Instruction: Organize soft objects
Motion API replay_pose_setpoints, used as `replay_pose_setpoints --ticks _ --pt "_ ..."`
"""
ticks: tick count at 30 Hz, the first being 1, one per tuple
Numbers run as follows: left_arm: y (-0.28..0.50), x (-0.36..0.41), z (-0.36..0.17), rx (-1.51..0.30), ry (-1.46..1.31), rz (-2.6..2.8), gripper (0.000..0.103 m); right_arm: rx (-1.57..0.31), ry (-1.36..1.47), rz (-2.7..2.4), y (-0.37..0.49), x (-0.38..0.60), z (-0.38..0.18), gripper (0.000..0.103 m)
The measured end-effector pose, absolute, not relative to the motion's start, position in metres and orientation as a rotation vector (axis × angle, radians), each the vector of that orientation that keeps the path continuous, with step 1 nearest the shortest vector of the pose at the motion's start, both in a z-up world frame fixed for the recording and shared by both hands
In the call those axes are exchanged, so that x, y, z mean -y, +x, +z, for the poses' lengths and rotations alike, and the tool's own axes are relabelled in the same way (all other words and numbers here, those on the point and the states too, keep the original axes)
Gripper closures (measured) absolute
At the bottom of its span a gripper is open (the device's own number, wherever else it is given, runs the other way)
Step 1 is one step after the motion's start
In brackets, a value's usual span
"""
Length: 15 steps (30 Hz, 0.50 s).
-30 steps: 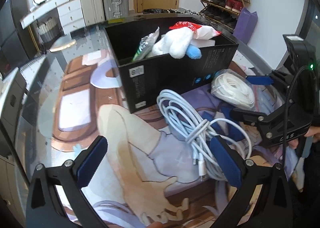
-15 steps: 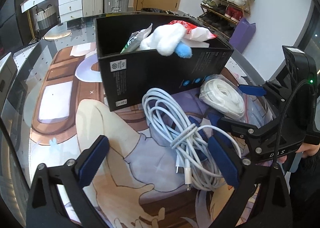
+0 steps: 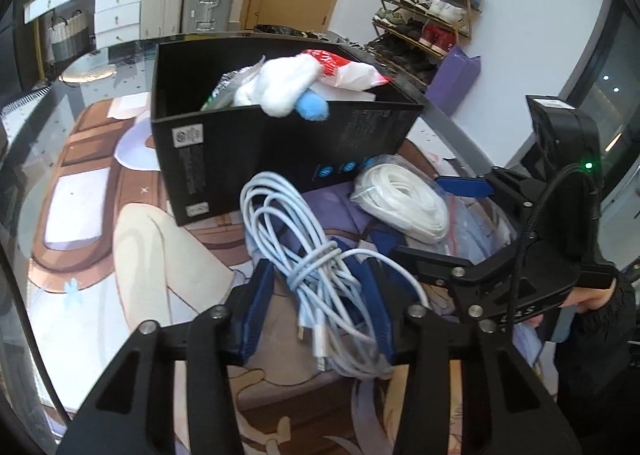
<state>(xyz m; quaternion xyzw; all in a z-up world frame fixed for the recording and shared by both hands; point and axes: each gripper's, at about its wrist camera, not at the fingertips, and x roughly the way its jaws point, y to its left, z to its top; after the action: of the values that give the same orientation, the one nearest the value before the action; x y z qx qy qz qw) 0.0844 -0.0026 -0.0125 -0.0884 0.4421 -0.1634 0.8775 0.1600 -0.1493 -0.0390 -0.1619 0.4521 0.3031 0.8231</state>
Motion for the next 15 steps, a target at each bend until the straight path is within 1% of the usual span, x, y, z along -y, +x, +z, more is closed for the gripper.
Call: replay_pose_setpoints --ticks 2,7,9,13,15 --pt "0.084 0.003 -0.012 -0.92 -0.185 -0.353 0.068 -0.961 -0.345 0.648 0.159 0.148 -0.039 0.001" --pt "0.08 0.007 -0.007 -0.908 -0.162 -0.371 0.069 -0.96 -0.345 0.658 0.158 0.148 -0.038 0.001" --pt "0.079 0.008 -0.004 -0.903 -0.154 -0.378 0.07 -0.959 -0.344 0.663 0.157 0.147 -0.037 0.001" --pt "0.076 0.008 0.0 -0.889 -0.139 -0.386 0.081 -0.95 -0.341 0.674 0.156 0.148 -0.035 0.002" --pt "0.075 0.008 0.002 -0.884 -0.135 -0.387 0.083 -0.944 -0.342 0.676 0.156 0.15 -0.034 0.006"
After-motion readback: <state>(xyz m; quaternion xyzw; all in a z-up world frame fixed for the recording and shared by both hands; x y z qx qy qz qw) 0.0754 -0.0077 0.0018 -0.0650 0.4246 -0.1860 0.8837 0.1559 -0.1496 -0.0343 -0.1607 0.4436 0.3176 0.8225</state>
